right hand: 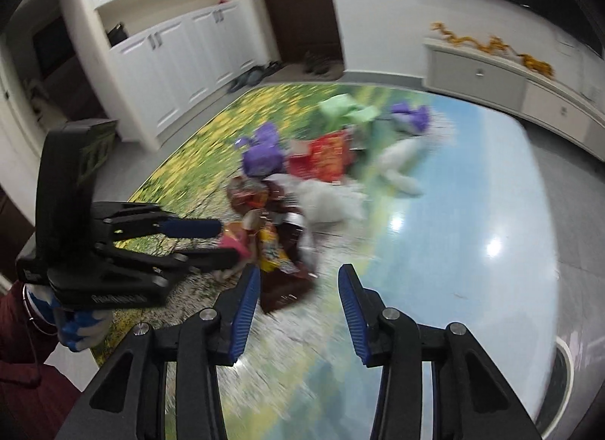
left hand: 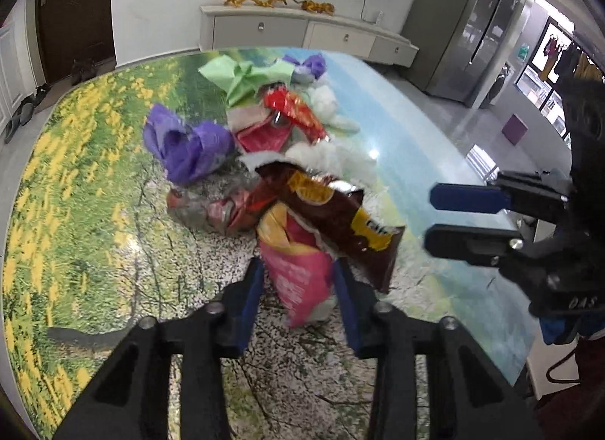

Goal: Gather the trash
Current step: 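Grasp the pink wrapper with the left tool while the right grasps the brown chip bag, then carry the pink wrapper and brown chip bag over the bin and release both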

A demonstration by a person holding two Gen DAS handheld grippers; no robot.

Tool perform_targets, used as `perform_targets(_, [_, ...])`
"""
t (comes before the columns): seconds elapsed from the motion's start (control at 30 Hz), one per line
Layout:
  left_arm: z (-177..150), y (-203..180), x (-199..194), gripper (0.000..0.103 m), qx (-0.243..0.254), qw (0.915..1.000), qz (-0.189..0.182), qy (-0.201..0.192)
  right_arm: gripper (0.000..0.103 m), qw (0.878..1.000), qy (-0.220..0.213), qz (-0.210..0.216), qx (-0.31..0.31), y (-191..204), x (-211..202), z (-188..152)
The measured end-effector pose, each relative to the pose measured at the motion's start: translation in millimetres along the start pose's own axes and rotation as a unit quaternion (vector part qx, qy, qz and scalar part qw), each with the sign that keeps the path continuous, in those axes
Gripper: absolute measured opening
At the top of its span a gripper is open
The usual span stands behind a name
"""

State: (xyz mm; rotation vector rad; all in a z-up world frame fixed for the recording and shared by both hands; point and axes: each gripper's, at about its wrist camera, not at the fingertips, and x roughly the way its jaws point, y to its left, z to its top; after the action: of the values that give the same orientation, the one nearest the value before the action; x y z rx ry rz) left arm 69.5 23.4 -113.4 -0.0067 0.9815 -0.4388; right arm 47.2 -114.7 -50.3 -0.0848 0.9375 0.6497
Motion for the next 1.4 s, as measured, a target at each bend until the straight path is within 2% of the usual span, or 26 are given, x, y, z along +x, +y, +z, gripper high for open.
perform_targets(0.17, [-10, 5, -9, 0.028, -0.004, 0.9998, 0.006, -0.019, 0.037, 0.999, 0.025, -0.001, -0.025, 12, 25, 7])
perform_targets(0.3, [-18, 15, -20, 0.027, -0.019, 0.9992, 0.011, -0.033, 0.024, 0.998, 0.044, -0.003, -0.035, 17, 42, 7])
perform_targets(0.5, [-22, 16, -44, 0.026, -0.026, 0.9970, 0.032, -0.065, 0.016, 0.999, 0.034, 0.003, -0.039, 25, 41, 1])
perform_targets(0.67, [-19, 13, -63, 0.025, -0.031, 0.9948, 0.032, -0.092, 0.013, 0.999, 0.010, 0.015, -0.036, 30, 17, -4])
perform_targets(0.7, [-17, 11, -65, 0.022, -0.030, 0.9944, 0.033, -0.096, 0.013, 0.999, 0.002, 0.015, -0.035, 31, 9, -4])
perform_targets(0.9, [-9, 1, -82, 0.022, -0.024, 0.9916, 0.040, -0.121, 0.012, 0.999, -0.044, 0.000, -0.016, 24, -33, -5])
perform_targets(1.13, [3, -13, -96, 0.021, -0.027, 0.9890, 0.032, -0.142, 0.013, 0.996, -0.086, -0.032, 0.024, -9, -79, -19])
perform_targets(1.4, [31, -61, -90, 0.021, 0.016, 0.9904, 0.026, -0.135, 0.013, 0.987, -0.124, -0.070, 0.079, -63, -126, -47])
